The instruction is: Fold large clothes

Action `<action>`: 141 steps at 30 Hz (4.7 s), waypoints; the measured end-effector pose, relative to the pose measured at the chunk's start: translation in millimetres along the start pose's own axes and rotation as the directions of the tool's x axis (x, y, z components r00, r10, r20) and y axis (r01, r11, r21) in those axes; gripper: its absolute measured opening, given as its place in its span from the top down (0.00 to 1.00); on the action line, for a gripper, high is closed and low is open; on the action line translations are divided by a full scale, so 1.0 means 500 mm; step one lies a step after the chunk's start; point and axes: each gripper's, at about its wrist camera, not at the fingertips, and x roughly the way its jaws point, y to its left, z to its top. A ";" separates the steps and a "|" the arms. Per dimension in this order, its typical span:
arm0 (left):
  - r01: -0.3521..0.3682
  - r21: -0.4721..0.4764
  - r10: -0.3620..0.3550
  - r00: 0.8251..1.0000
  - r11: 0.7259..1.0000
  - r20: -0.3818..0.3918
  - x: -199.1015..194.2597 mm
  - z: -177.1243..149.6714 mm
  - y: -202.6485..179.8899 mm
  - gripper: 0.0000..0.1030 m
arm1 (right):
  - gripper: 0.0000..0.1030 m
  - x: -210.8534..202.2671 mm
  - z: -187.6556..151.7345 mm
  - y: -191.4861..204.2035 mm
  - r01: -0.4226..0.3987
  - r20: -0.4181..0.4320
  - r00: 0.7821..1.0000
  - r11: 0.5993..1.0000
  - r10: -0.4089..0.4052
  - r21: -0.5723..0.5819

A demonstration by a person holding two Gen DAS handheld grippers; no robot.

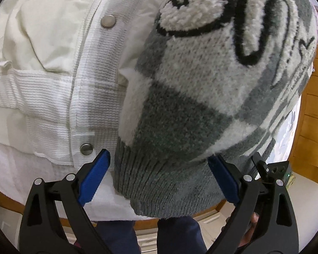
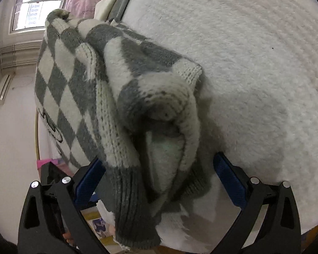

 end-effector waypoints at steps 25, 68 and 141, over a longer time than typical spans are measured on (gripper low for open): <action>0.005 0.181 -0.029 0.991 0.984 0.132 -0.113 0.242 -0.069 0.03 | 0.24 0.053 -0.042 -0.046 -0.181 0.015 0.982 0.928 0.186 0.325; 0.182 0.408 -0.245 0.964 0.895 0.107 0.175 -0.023 -0.777 0.35 | 0.66 -0.628 0.254 -0.207 0.261 0.312 0.917 0.965 -0.248 0.000; -0.356 0.142 0.131 0.641 0.924 0.757 -0.771 -0.508 -0.427 0.08 | 0.09 -0.626 -0.269 0.681 0.440 0.421 0.887 0.626 -0.190 -0.644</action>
